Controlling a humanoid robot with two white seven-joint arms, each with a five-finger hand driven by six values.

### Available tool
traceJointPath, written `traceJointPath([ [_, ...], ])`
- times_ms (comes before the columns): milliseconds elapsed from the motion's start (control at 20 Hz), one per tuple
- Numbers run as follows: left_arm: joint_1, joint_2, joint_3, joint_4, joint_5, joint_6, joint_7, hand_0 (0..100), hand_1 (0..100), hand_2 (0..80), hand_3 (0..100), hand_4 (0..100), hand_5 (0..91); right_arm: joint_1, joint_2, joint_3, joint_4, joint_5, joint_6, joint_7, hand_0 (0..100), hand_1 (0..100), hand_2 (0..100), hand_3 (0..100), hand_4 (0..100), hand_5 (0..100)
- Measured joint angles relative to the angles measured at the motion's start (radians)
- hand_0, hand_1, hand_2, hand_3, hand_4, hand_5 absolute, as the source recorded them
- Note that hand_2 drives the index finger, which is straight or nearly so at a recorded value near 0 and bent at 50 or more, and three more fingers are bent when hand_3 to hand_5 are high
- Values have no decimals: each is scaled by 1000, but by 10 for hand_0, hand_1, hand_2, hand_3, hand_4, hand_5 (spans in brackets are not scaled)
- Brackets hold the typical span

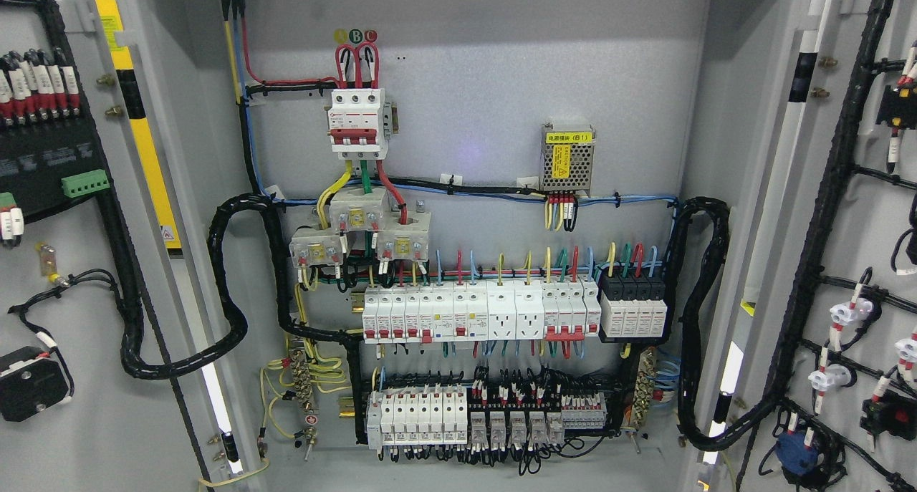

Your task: Open door with both hands

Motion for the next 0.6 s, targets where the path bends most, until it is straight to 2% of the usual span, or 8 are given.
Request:
traceJointPath([
  [601, -17, 27, 3, 42, 16, 13, -2, 0, 0, 0, 0, 0, 0, 34, -21, 73, -27, -2, -29, 1, 215, 0, 0, 0, 0, 0],
])
